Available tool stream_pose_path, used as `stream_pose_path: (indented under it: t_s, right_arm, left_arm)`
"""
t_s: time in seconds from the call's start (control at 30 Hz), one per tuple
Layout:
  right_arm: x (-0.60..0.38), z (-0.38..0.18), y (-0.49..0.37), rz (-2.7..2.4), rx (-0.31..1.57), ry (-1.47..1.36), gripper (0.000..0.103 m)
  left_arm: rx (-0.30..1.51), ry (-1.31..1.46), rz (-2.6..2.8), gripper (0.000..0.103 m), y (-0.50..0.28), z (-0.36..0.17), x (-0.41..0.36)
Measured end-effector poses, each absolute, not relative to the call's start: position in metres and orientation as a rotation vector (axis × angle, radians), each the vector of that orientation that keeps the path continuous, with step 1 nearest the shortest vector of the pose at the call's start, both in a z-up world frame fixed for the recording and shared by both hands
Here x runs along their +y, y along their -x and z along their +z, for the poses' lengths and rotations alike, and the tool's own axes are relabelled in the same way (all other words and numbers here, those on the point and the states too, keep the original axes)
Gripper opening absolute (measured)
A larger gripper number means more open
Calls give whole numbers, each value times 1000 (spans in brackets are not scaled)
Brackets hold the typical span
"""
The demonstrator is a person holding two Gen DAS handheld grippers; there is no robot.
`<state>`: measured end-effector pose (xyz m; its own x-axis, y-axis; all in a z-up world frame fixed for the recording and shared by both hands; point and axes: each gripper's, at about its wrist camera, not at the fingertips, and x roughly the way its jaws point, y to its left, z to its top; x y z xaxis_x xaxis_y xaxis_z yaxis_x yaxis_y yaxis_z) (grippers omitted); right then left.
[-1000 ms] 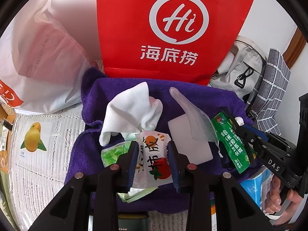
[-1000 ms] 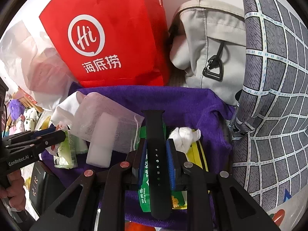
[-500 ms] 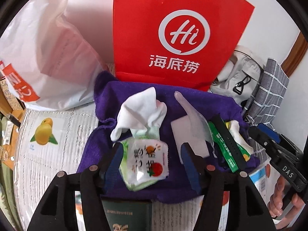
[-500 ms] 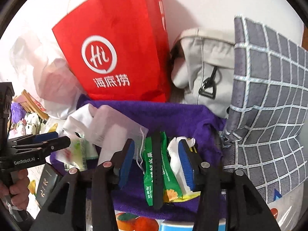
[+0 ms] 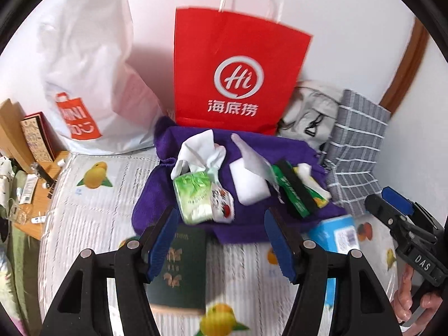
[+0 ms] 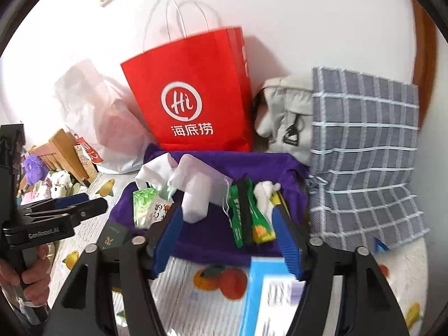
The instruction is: Organize soft objects
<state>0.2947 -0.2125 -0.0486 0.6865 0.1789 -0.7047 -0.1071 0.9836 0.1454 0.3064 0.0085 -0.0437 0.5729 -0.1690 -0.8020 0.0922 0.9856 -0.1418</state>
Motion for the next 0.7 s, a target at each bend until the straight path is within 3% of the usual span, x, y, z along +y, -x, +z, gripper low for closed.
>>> stream_pose_path:
  t_s: [0.43,0.5,0.7]
  right_arm:
    - [-203,-15,-149,122,769,-36,78]
    - [-203,-14,-130,102,764,-44,91]
    - [-199,-10,-78,40,720,-26,103]
  left_arm:
    - [829,26,-176,74,-172,-2,-12]
    - [805,18,-175,75,-150,4,-11]
    - [731,3,-151,91,-94,18,-5]
